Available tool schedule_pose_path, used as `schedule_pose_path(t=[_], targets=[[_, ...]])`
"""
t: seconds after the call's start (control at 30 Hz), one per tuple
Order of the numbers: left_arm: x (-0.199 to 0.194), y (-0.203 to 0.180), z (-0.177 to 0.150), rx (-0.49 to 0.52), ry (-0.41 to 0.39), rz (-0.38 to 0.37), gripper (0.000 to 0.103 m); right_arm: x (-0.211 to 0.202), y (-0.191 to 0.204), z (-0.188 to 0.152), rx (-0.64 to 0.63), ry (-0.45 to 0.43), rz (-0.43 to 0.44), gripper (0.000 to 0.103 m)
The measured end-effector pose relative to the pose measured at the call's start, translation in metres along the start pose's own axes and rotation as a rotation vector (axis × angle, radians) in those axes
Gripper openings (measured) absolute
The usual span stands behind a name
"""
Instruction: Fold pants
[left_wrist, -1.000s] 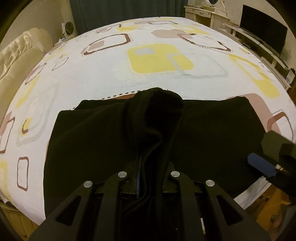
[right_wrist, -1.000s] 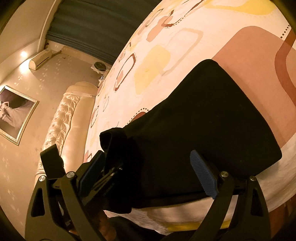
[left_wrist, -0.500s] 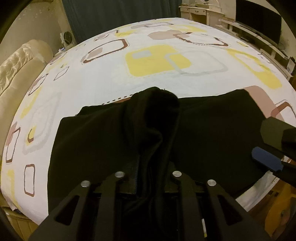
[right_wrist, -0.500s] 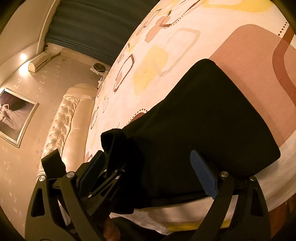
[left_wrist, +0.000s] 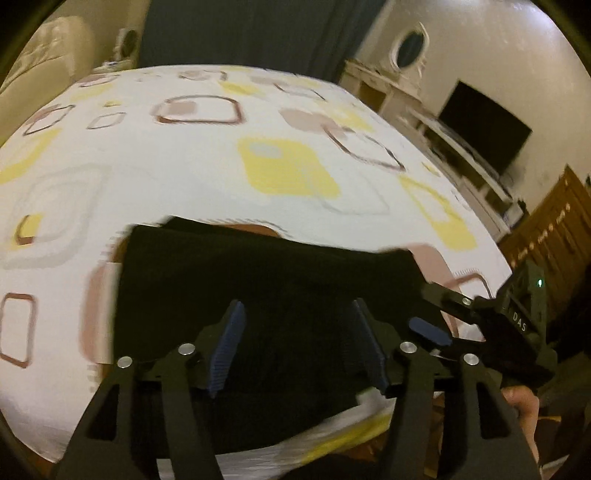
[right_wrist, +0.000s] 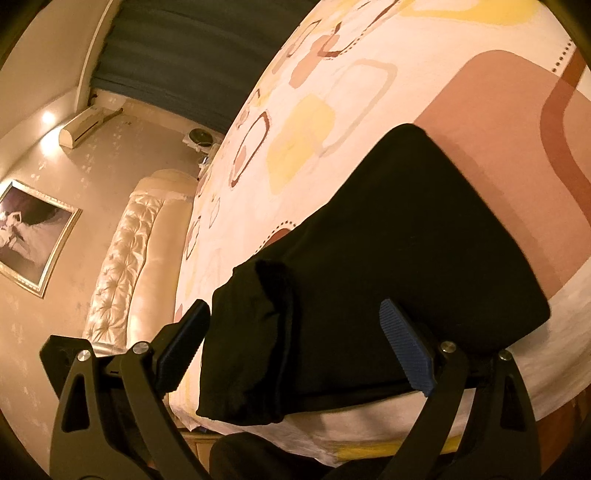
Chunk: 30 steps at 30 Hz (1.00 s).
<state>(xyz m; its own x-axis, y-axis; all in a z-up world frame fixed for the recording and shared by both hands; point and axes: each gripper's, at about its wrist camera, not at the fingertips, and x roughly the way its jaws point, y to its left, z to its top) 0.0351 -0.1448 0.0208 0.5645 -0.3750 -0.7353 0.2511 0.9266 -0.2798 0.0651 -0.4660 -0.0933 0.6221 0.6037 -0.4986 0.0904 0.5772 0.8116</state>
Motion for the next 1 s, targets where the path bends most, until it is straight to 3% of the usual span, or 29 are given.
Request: schedule_pose_path(t=[0.1,0.3,0.57,0.67,0.77,0.83,1.0], targets=[[-0.016,0.043,-0.003,-0.029,-0.032,0.027,0.072,0.008,0.009,-0.002,-0.031,0.034,0.005,0.093],[-0.009,0.110,-0.023,-0.086,0.007,0.100,0.072,0.041,0.024,-0.008,-0.088,0.123,0.004,0.093],[-0.003,0.137,-0.032,-0.157,0.051,0.063,0.072,0.078,0.048,-0.020,-0.171,0.227,-0.052,0.090],[-0.003,0.138,-0.033,-0.150,0.053,0.067,0.072,0.094,0.045,-0.027,-0.107,0.308,0.003,0.048],[-0.002,0.140,-0.036,-0.146,0.062,0.074,0.072,0.101,0.050,-0.036,-0.156,0.322,-0.039,0.034],[-0.002,0.143,-0.037,-0.154,0.064,0.079,0.072,0.099,0.055,-0.040,-0.169,0.318,-0.027,0.014],[-0.004,0.146,-0.036,-0.165,0.059,0.083,0.072,0.076,0.096,-0.037,-0.316,0.244,-0.063,0.013]])
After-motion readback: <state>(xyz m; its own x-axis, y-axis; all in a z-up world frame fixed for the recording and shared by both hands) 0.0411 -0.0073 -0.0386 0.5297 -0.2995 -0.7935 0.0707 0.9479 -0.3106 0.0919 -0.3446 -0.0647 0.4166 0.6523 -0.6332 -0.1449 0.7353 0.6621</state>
